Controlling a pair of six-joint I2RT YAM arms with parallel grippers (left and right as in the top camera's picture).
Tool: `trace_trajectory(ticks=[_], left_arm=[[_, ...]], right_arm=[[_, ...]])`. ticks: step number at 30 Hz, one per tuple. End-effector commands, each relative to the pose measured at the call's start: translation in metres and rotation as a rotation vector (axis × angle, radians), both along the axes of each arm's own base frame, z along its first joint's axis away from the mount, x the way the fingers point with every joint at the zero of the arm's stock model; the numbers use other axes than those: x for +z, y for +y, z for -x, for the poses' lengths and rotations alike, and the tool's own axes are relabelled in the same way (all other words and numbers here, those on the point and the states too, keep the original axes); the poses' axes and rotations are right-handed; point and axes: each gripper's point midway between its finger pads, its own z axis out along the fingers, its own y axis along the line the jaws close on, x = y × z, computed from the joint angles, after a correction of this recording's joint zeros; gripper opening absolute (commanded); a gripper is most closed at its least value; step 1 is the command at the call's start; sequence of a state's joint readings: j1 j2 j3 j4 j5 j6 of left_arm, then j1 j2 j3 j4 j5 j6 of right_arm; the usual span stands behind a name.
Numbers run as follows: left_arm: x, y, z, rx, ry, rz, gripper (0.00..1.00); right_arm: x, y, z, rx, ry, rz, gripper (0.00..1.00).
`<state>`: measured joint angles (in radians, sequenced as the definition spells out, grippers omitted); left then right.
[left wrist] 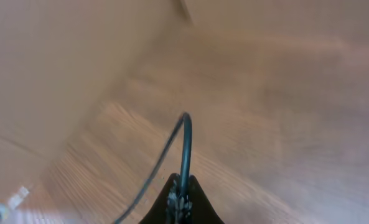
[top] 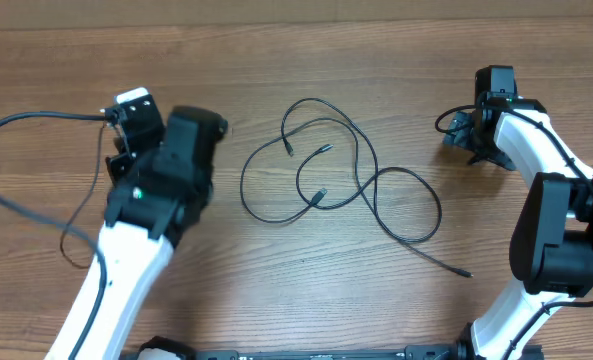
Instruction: Untangle cables
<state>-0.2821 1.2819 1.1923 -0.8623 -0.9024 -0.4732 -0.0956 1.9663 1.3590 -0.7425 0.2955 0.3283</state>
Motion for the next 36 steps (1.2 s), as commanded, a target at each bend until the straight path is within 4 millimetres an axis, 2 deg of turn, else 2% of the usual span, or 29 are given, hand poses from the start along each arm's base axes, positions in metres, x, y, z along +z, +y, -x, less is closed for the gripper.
trace_trajectory(ticks=[1, 10, 19, 25, 27, 34, 36], left_arm=[[-0.046, -0.013, -0.010, -0.035, 0.090, 0.264, 0.05], [-0.120, 0.019, -0.005, 0.101, 0.307, 0.455, 0.11], [-0.182, 0.030, 0.005, 0.245, 0.439, 0.662, 0.17], [-0.203, 0.037, 0.019, 0.441, 0.445, 0.740, 0.20], [-0.206, 0.031, 0.021, 0.450, 0.456, 0.782, 0.29], [-0.210, 0.012, 0.032, 0.446, 0.524, 0.871, 0.36], [-0.211, 0.011, 0.036, 0.452, 0.539, 0.869, 0.44]], right_arm=[[0.008, 0.000, -0.001, 0.004, -0.022, 0.008, 1.00], [0.008, 0.000, -0.001, 0.004, -0.022, 0.008, 1.00], [0.008, 0.000, -0.001, 0.004, -0.022, 0.008, 1.00], [0.008, 0.000, -0.001, 0.004, -0.022, 0.008, 1.00], [0.008, 0.000, -0.001, 0.004, -0.022, 0.008, 1.00], [0.008, 0.000, -0.001, 0.004, -0.022, 0.008, 1.00], [0.008, 0.000, -0.001, 0.004, -0.022, 0.008, 1.00]])
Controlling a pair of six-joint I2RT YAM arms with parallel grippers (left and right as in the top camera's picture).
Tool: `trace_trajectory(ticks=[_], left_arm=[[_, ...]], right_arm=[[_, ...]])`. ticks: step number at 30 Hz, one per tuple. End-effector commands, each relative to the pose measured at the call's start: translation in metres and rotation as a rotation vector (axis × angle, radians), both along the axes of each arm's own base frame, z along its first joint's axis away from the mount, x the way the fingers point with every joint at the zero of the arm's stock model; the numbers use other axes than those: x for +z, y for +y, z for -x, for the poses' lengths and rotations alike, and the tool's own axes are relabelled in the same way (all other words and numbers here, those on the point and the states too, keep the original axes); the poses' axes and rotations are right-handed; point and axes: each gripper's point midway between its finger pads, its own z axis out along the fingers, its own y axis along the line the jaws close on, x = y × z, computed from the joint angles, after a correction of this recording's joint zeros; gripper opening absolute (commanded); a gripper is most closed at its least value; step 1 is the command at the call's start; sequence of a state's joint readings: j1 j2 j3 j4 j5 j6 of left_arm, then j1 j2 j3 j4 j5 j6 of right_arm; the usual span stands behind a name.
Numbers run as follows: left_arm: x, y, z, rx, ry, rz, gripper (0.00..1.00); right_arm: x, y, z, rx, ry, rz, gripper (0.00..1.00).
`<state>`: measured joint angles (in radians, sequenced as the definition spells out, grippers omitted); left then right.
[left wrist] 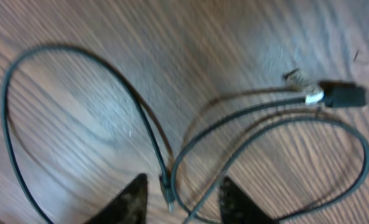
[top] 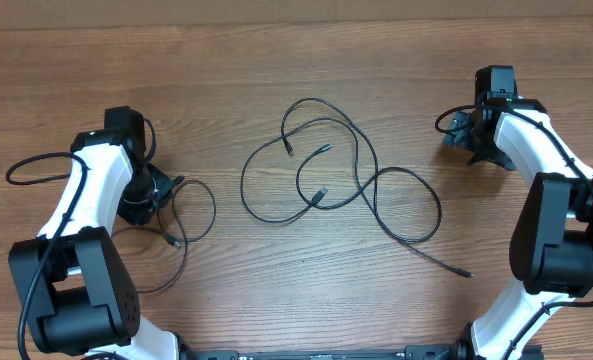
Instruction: Untangle cables
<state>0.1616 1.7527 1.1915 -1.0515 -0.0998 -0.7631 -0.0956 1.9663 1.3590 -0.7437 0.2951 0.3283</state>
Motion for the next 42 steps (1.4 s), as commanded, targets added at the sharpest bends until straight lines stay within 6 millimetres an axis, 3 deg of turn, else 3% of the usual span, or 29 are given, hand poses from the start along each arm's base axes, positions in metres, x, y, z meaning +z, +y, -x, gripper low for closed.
trace_trajectory(ticks=[1, 9, 24, 25, 29, 30, 35, 42], left_arm=[[-0.004, -0.007, 0.004, 0.029, 0.015, 0.042, 0.50], [-0.023, -0.010, 0.017, 0.031, 0.039, 0.047, 0.55], [-0.071, -0.012, 0.029, 0.059, -0.025, 0.035, 0.51], [-0.073, -0.011, 0.029, 0.059, -0.032, 0.034, 0.47], [-0.076, -0.011, 0.027, 0.058, -0.047, 0.033, 0.09], [-0.076, -0.011, 0.027, 0.056, -0.047, 0.033, 0.04], [-0.057, -0.004, 0.005, 0.011, -0.111, 0.024, 0.04], [0.023, 0.010, -0.047, -0.176, -0.288, -0.018, 0.04]], right_arm=[[0.009, 0.000, -0.002, 0.004, -0.023, 0.009, 1.00], [0.009, 0.000, -0.002, 0.004, -0.023, 0.009, 1.00], [0.009, 0.000, -0.002, 0.004, -0.023, 0.009, 1.00], [0.009, 0.000, -0.002, 0.004, -0.023, 0.009, 1.00], [0.009, 0.000, -0.002, 0.004, -0.023, 0.009, 1.00], [0.009, 0.000, -0.002, 0.004, -0.023, 0.009, 1.00], [0.009, 0.000, -0.002, 0.004, -0.023, 0.009, 1.00], [0.009, 0.000, -0.002, 0.004, -0.023, 0.009, 1.00]])
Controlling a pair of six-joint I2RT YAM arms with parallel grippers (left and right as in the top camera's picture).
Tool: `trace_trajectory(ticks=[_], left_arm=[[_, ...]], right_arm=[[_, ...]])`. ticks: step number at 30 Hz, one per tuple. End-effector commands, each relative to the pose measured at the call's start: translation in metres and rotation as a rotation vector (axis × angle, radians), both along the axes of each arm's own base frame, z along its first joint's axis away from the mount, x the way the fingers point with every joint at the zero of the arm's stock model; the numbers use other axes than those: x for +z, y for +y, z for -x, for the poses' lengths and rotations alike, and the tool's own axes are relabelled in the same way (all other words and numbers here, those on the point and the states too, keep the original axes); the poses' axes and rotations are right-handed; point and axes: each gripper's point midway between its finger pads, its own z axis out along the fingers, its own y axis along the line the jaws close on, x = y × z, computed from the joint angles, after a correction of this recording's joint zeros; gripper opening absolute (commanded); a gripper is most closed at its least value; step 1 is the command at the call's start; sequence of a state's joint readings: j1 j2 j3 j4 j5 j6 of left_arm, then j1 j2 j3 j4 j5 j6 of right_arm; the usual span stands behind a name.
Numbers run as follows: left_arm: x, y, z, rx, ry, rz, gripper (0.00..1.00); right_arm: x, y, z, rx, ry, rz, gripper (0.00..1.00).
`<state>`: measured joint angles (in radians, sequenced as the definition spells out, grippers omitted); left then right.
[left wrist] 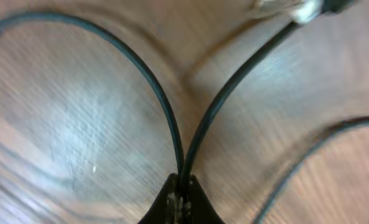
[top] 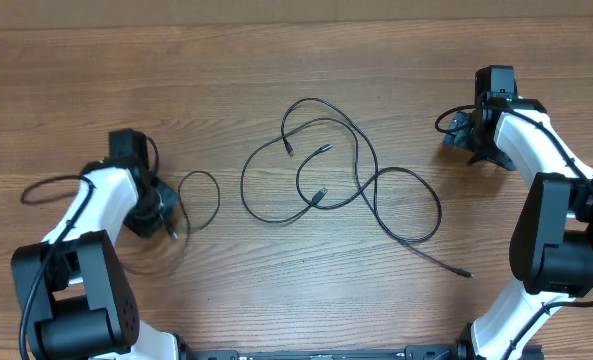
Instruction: Untangle cables
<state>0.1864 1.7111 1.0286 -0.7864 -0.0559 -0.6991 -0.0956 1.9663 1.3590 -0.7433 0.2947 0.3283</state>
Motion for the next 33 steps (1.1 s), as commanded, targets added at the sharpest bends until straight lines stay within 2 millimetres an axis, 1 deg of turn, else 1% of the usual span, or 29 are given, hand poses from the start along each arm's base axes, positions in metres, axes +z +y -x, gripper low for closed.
trace_trajectory(ticks=[1, 2, 5, 6, 8, 9, 10, 11, 12, 13, 15, 18, 20, 22, 25, 28, 31, 33], left_arm=[[0.063, 0.009, -0.042, -0.160, -0.183, -0.058, 0.04], [0.074, 0.010, -0.048, -0.180, -0.215, -0.072, 0.04], [0.120, 0.014, -0.066, -0.238, -0.341, -0.129, 0.04], [0.131, 0.015, -0.071, -0.250, -0.375, -0.144, 0.04], [0.162, 0.018, -0.083, -0.281, -0.473, -0.192, 0.04], [0.175, 0.020, -0.089, -0.285, -0.513, -0.217, 0.04], [0.194, 0.025, -0.095, -0.281, -0.572, -0.263, 0.04], [0.206, 0.030, -0.100, -0.274, -0.610, -0.303, 0.04], [0.224, 0.039, -0.105, -0.258, -0.662, -0.373, 0.04], [0.239, 0.048, -0.109, -0.238, -0.700, -0.436, 0.04], [0.262, 0.063, -0.117, -0.212, -0.758, -0.553, 0.04], [0.280, 0.074, -0.126, -0.230, -0.792, -0.661, 0.04], [0.282, 0.076, -0.131, -0.269, -0.792, -0.698, 0.04], [0.280, 0.077, -0.137, -0.293, -0.787, -0.716, 0.04], [0.264, 0.079, -0.143, -0.307, -0.751, -0.707, 0.04], [0.237, 0.084, -0.150, -0.315, -0.690, -0.684, 0.05], [0.202, 0.089, -0.157, -0.328, -0.617, -0.653, 0.04], [0.173, 0.092, -0.162, -0.341, -0.564, -0.622, 0.04]], right_arm=[[0.009, 0.000, -0.002, 0.004, -0.023, 0.009, 1.00], [0.009, 0.000, -0.002, 0.004, -0.023, 0.009, 1.00], [0.009, 0.000, -0.002, 0.004, -0.023, 0.009, 1.00], [0.009, 0.000, -0.002, 0.004, -0.023, 0.009, 1.00], [0.009, 0.000, -0.002, 0.004, -0.023, 0.009, 1.00], [0.009, 0.000, -0.002, 0.004, -0.023, 0.009, 1.00], [0.009, 0.000, -0.002, 0.004, -0.023, 0.009, 1.00], [0.009, 0.000, -0.002, 0.004, -0.023, 0.009, 1.00], [0.009, 0.000, -0.002, 0.004, -0.023, 0.009, 1.00], [0.009, 0.000, -0.002, 0.004, -0.023, 0.009, 1.00], [0.009, 0.000, -0.002, 0.004, -0.023, 0.009, 1.00], [0.009, 0.000, -0.002, 0.004, -0.023, 0.009, 1.00], [0.009, 0.000, -0.002, 0.004, -0.023, 0.009, 1.00], [0.009, 0.000, -0.002, 0.004, -0.023, 0.009, 1.00], [0.009, 0.000, -0.002, 0.004, -0.023, 0.009, 1.00], [0.009, 0.000, -0.002, 0.004, -0.023, 0.009, 1.00], [0.009, 0.000, -0.002, 0.004, -0.023, 0.009, 1.00], [0.009, 0.000, -0.002, 0.004, -0.023, 0.009, 1.00]])
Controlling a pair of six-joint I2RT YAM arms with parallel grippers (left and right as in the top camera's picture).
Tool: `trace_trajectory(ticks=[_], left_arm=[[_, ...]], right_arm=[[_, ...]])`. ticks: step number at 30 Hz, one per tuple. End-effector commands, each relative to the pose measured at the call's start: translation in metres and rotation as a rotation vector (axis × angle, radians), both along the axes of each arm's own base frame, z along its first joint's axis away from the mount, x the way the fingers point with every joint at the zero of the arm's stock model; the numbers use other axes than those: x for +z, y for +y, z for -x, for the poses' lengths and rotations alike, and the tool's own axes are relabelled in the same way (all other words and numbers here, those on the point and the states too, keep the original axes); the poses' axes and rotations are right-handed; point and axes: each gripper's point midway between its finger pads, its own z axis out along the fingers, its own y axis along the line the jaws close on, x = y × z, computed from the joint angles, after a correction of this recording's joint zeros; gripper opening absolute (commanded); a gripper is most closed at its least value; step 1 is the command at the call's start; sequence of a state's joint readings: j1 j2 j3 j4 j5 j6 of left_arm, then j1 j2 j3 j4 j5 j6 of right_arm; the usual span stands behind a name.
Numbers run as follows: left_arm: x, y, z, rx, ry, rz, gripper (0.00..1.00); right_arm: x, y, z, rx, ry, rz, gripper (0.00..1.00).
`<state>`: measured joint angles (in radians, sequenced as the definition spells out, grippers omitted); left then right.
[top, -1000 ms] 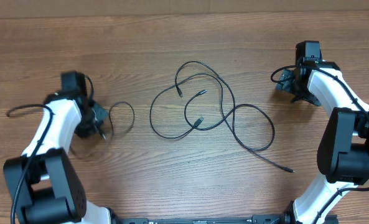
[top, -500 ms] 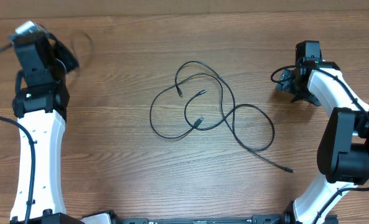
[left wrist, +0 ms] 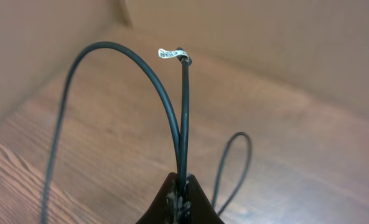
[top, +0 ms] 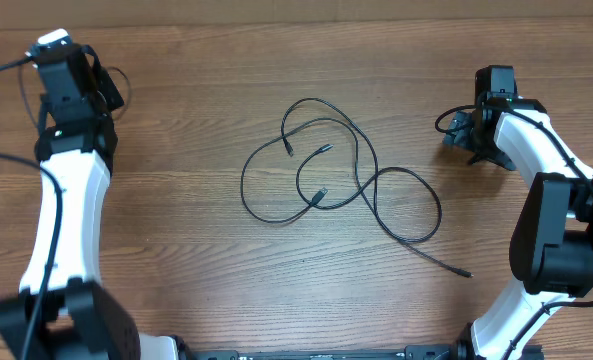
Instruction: Untangle cables
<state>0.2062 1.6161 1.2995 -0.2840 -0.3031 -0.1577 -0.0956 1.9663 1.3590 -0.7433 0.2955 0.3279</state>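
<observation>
My left gripper (left wrist: 183, 188) is shut on a black cable (left wrist: 183, 124), pinching two strands together. One strand rises to a silver plug tip (left wrist: 172, 54); the other arches away to the left. In the overhead view the left arm (top: 66, 70) is at the far left corner, with the held cable's loop (top: 114, 86) beside it. A loose tangle of black cables (top: 321, 165) lies mid-table, one end (top: 464, 272) trailing to the near right. My right gripper (top: 466, 135) sits at the far right with a dark cable loop (top: 442, 122) beside it; how its jaws stand is hidden.
A tan wall (left wrist: 265, 37) rises close behind the wooden table (top: 276, 300) at the far edge, just past the left gripper. The right arm's base (top: 566, 240) stands at the near right.
My left gripper was low over the table's left side, shut on the doubled cable. Now it is raised at the far left corner, still shut, and the cable has left the table with it.
At first my left gripper held a cable at the left. Then it was open over that cable, which lay looped on the table. Then it was shut on two strands, and now it holds them up by the far left corner. The right arm and the central tangle stayed put.
</observation>
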Motion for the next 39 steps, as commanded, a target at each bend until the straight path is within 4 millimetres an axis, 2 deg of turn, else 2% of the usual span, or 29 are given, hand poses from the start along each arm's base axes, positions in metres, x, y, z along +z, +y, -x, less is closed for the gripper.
trace_trajectory(ticks=[1, 7, 13, 18, 22, 23, 24, 26, 33, 39], left_arm=[[-0.038, 0.011, -0.008, 0.007, 0.093, 0.001, 0.04], [-0.110, 0.014, -0.012, -0.018, 0.230, 0.077, 0.04], [-0.155, 0.027, -0.003, 0.013, 0.326, 0.108, 0.04], [-0.168, 0.033, 0.002, 0.026, 0.357, 0.122, 0.05], [-0.168, 0.034, 0.003, 0.027, 0.357, 0.123, 0.07], [-0.168, 0.033, 0.003, 0.027, 0.357, 0.123, 0.09], [-0.168, 0.033, 0.003, 0.027, 0.358, 0.124, 0.16], [-0.168, 0.033, 0.003, 0.027, 0.360, 0.124, 0.43], [-0.171, 0.031, 0.007, 0.024, 0.380, 0.135, 0.69], [-0.175, 0.015, 0.001, -0.045, 0.364, 0.203, 0.85]], right_arm=[[0.008, 0.000, -0.002, 0.004, -0.023, 0.008, 1.00], [0.008, 0.000, -0.002, 0.004, -0.023, 0.008, 1.00], [0.008, 0.000, -0.002, 0.004, -0.023, 0.008, 1.00], [0.008, 0.000, -0.002, 0.004, -0.023, 0.008, 1.00], [0.008, 0.000, -0.002, 0.004, -0.023, 0.008, 1.00], [0.008, 0.000, -0.002, 0.004, -0.023, 0.008, 1.00], [0.008, 0.000, -0.002, 0.004, -0.023, 0.008, 1.00], [0.008, 0.000, -0.002, 0.004, -0.023, 0.008, 1.00], [0.008, 0.000, -0.002, 0.004, -0.023, 0.008, 1.00], [0.008, 0.000, -0.002, 0.004, -0.023, 0.008, 1.00]])
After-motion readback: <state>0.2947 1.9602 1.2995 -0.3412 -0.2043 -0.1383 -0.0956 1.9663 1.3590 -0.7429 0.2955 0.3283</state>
